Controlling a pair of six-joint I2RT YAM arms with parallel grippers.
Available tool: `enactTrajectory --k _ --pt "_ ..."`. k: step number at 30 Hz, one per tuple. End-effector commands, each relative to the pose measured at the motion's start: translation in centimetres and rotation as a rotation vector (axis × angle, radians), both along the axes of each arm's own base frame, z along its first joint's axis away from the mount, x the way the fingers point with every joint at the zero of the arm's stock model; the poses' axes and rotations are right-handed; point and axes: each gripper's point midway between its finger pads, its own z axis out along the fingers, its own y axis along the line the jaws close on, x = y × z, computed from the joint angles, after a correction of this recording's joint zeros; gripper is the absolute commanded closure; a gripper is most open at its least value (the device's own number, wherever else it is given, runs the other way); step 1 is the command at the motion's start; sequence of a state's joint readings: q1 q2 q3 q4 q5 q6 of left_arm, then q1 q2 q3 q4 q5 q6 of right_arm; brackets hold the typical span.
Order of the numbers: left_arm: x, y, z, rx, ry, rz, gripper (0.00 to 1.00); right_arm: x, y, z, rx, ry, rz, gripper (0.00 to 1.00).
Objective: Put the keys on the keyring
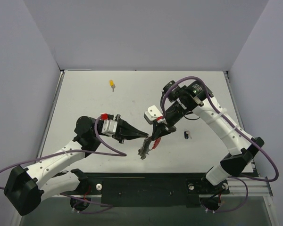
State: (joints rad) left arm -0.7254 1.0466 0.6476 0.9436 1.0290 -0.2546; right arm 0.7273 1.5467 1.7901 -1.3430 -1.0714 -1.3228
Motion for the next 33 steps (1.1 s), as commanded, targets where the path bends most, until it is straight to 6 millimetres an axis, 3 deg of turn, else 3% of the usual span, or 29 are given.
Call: enactTrajectory --k 1,10,16,17,18,20,22,25,26,27,33 --pt "-0.3 0.1 -0.6 0.093 -0.100 -0.011 1.00 -4.7 -2.0 -0.2 -0.134 0.281 0.014 1.00" --pt "-0.3 0.2 -1.1 0.144 -0.165 -0.042 1.00 -4.9 -1.2 -0.7 -0.164 0.318 0.025 1.00" --pt "-0.5 0.5 -1.4 0.134 -0.116 -0.043 1.00 -3.8 -0.8 -0.4 -0.168 0.340 -0.031 1.00" --pt "-0.5 0.5 -0.9 0.107 -0.120 -0.040 1.00 -3.2 -0.3 -0.5 -0.155 0.330 -0.046 0.96" --pt "-0.3 0.5 -1.6 0.113 -0.070 -0.025 1.00 -2.8 -0.4 -0.3 -0.153 0.346 -0.073 0.84" --pt "-0.1 0.7 -1.0 0.049 -0.059 0.011 1.00 -2.2 -0.4 0.0 -0.132 0.350 -0.093 0.66" --pt "0.5 0.7 -1.3 0.018 -0.006 0.053 1.00 -1.8 -0.9 0.2 -0.129 0.329 -0.110 0.60" --pt "1.1 1.1 -1.9 -0.030 0.080 0.104 1.00 -1.3 -1.7 0.6 -0.115 0.282 -0.133 0.55" --pt "1.6 1.3 -1.0 -0.085 0.103 0.142 1.00 -1.1 -2.0 0.6 -0.118 0.265 -0.141 0.53" --pt "2.3 1.4 -1.6 -0.102 0.142 0.183 1.00 -0.9 -2.2 0.8 -0.110 0.249 -0.150 0.53" --pt "4.5 3.3 -0.4 -0.316 0.289 0.313 1.00 -0.1 -2.9 0.4 -0.105 0.199 -0.162 0.51"
